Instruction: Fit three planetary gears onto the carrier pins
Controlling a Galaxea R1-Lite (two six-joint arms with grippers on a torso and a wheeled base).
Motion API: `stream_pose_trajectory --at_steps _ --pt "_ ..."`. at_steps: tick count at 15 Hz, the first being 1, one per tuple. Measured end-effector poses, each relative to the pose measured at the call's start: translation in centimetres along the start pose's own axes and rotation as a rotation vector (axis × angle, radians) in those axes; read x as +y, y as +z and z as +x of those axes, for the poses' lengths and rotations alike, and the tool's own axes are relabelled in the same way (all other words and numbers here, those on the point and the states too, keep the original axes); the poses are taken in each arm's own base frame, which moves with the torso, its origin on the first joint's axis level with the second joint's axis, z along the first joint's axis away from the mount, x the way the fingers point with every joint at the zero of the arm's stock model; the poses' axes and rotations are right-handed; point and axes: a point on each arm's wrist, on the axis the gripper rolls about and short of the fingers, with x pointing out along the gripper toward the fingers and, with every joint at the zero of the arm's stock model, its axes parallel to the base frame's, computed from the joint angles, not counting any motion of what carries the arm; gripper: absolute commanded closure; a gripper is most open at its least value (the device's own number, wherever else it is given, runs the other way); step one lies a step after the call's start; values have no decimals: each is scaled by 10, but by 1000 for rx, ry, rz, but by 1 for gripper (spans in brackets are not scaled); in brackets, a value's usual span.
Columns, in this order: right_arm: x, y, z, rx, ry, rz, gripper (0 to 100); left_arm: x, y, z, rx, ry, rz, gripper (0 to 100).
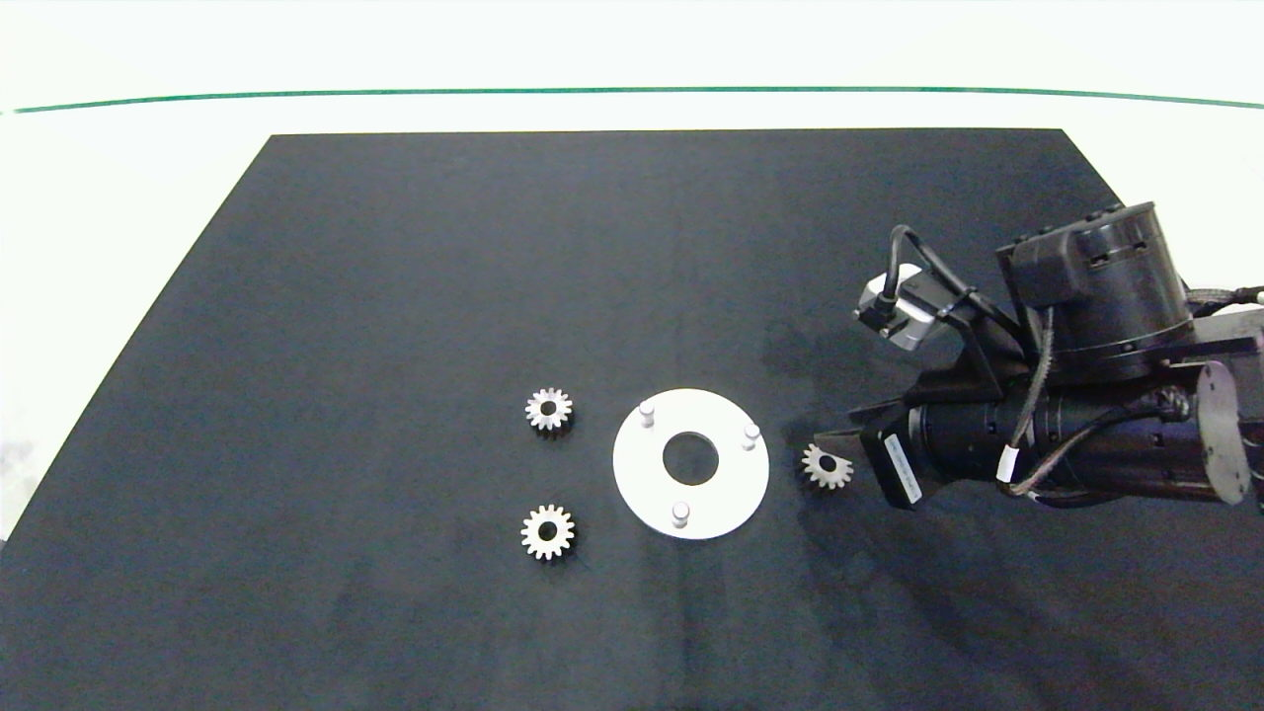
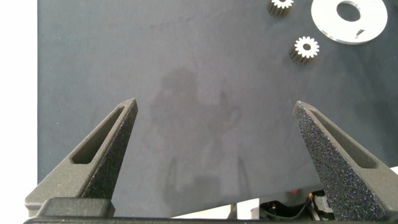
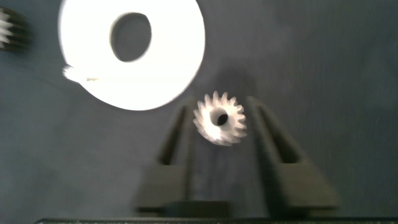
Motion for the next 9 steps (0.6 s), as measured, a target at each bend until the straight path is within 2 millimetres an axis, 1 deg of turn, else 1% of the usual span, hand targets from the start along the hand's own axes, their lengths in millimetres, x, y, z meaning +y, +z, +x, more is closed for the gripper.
stream_pose_trajectory --at_steps 2,4,7,9 --pt "9 10 -9 -31 3 -21 87 0 1 0 -2 0 1 0" --pt "12 16 -12 -53 3 -27 87 0 2 0 -3 0 1 0" --pt "12 17 -15 -58 0 -28 87 0 3 0 -2 0 0 0" --pt "11 11 -15 -24 0 -30 87 0 2 1 2 -1 0 0"
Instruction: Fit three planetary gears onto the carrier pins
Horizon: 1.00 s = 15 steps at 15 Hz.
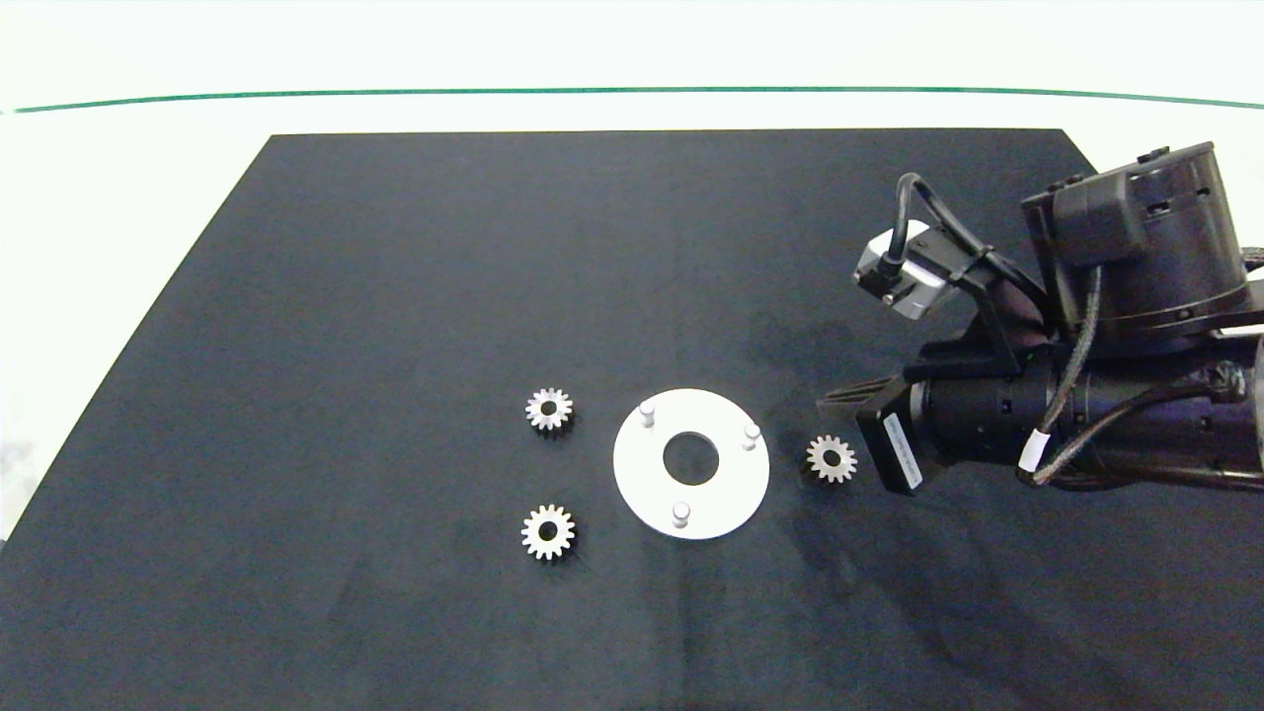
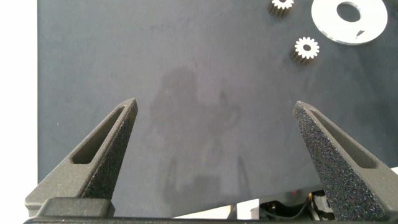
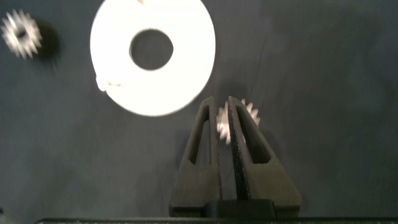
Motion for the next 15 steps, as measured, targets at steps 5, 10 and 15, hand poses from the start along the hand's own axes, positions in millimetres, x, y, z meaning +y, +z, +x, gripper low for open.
stream_pose_trajectory --at_steps 5,10,15 --pt "-2 -16 1 52 -8 4 87 0 0 0 -1 0 -2 0" --pt "-6 -29 -1 85 -22 12 87 0 0 -1 -3 0 -4 0" --pt "-8 -30 -1 69 -31 19 0 0 0 -1 -4 0 -5 0"
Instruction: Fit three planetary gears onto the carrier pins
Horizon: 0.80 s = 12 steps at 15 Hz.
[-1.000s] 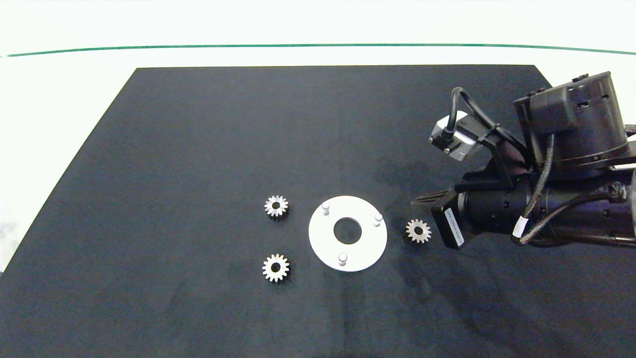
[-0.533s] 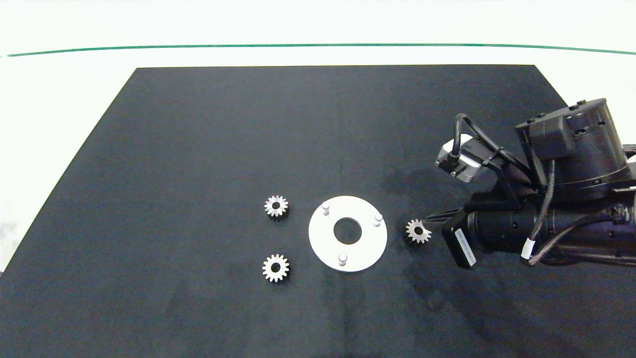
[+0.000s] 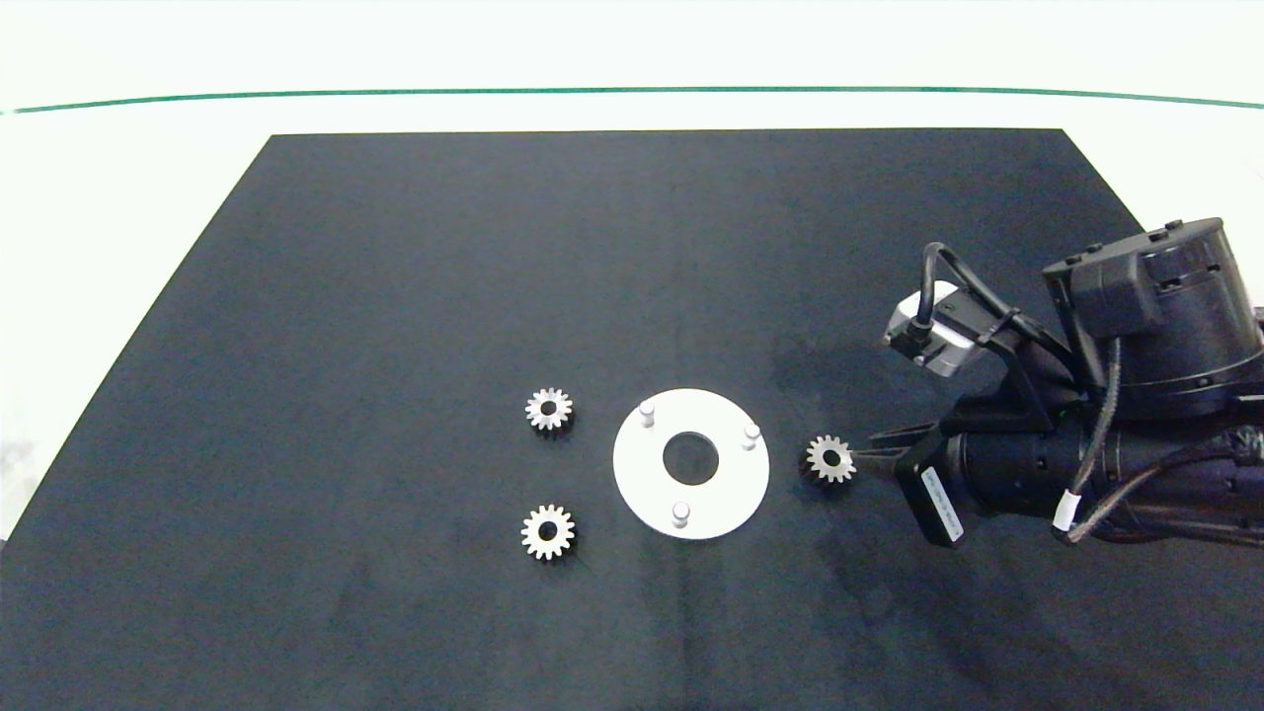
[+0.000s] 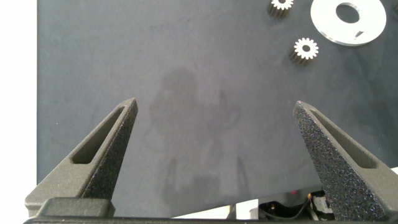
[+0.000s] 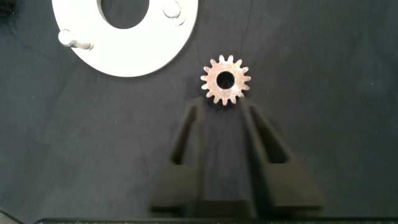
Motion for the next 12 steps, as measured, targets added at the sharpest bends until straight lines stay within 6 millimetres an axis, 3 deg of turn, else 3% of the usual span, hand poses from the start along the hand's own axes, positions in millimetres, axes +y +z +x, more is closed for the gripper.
stream_pose_trajectory --at_steps 12 --pt "-8 -17 32 6 -36 35 1 0 1 -1 -5 1 1 0"
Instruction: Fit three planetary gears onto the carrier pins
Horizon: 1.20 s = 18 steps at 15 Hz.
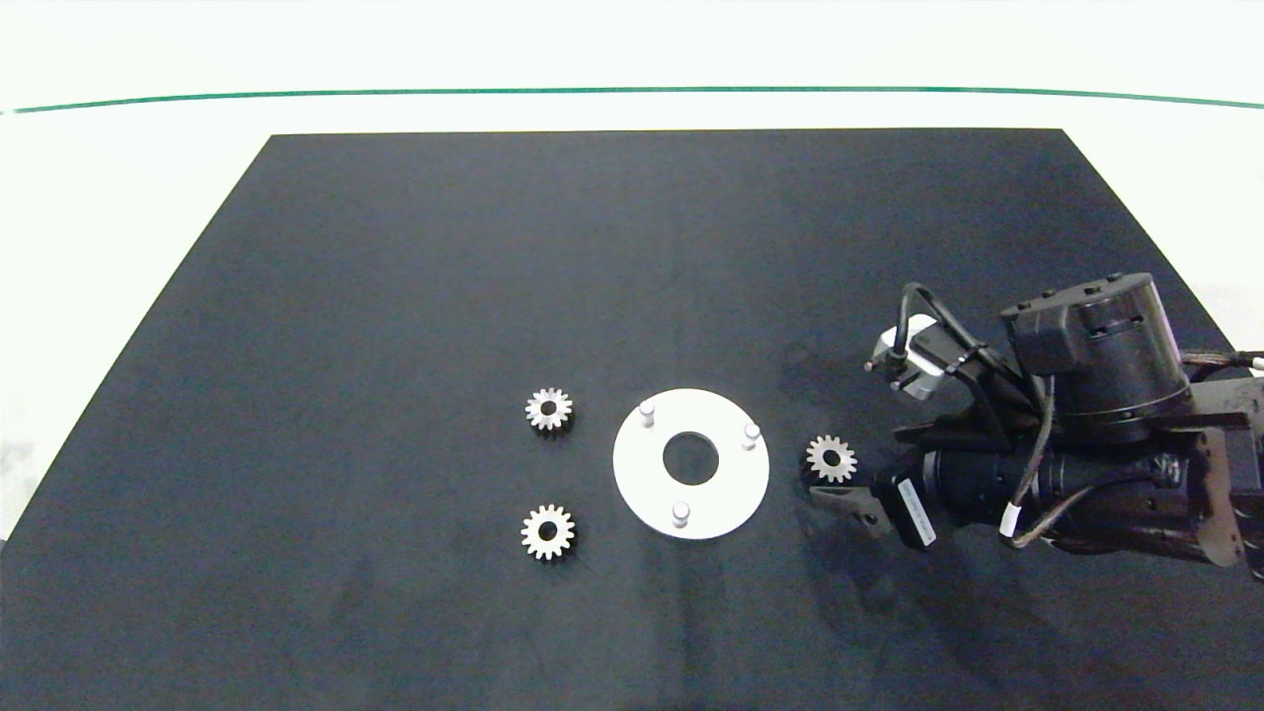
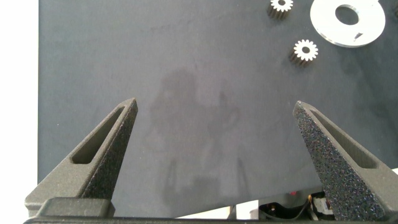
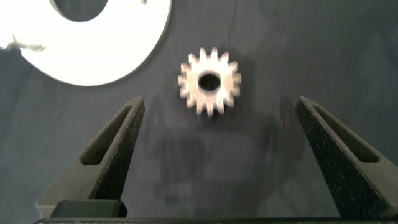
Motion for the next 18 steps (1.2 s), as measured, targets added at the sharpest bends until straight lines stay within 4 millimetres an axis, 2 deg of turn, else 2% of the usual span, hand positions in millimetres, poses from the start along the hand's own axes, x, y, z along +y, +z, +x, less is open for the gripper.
stream_pose_trajectory --at_steps 7,18 --pt "3 0 21 -2 6 0 16 0 1 1 3 -3 0 0" --pt "4 1 26 3 14 1 37 0 2 2 -4 -3 0 0"
